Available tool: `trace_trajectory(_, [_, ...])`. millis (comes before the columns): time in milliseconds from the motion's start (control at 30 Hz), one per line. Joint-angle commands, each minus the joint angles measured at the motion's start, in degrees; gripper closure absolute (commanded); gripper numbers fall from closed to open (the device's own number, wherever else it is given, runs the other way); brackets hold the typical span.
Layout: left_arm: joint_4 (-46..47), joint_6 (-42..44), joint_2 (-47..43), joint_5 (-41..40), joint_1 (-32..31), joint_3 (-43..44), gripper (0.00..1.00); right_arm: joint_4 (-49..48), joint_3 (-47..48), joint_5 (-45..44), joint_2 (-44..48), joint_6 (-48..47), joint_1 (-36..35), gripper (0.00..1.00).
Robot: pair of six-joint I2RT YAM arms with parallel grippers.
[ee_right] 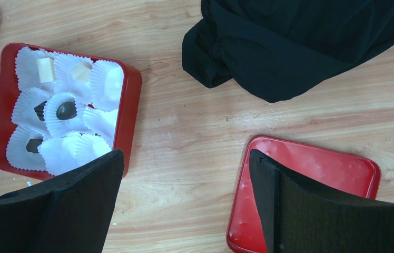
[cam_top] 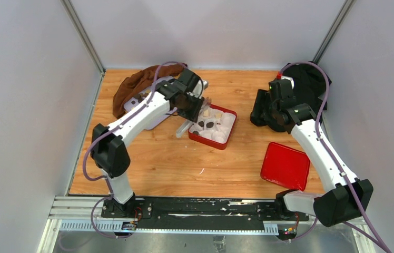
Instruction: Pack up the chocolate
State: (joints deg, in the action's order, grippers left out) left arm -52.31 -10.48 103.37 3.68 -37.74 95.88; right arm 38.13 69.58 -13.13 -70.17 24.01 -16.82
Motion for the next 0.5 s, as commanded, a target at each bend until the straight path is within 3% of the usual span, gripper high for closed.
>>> trace_trajectory(0, [-1.47, -2.3, -5.44, -3.56, 7.3, -2.76, 0.67, 1.02, 0.71, -0.58, -0.27, -0.6, 0.38, 0.08])
trace_trajectory(200, [-2.31, -9.07, -11.86, -14.8, 17.09, -14.57, 0.67, 0.91, 1.16, -0.16, -0.66, -0.72, 0.38, 0.08])
trace_trajectory(367, [-1.14, -12.77, -13.16, -15.87, 24.31, -22.92, 0.66, 0.55, 1.9, 1.24, -1.82, -1.07, 0.39, 0.08])
trace_trajectory(467, [0.61, -12.31, -12.14, -17.78, 25.16, -24.51, 0.63, 0.3, 2.21, 1.43, -2.15, -1.41, 0.38, 0.08])
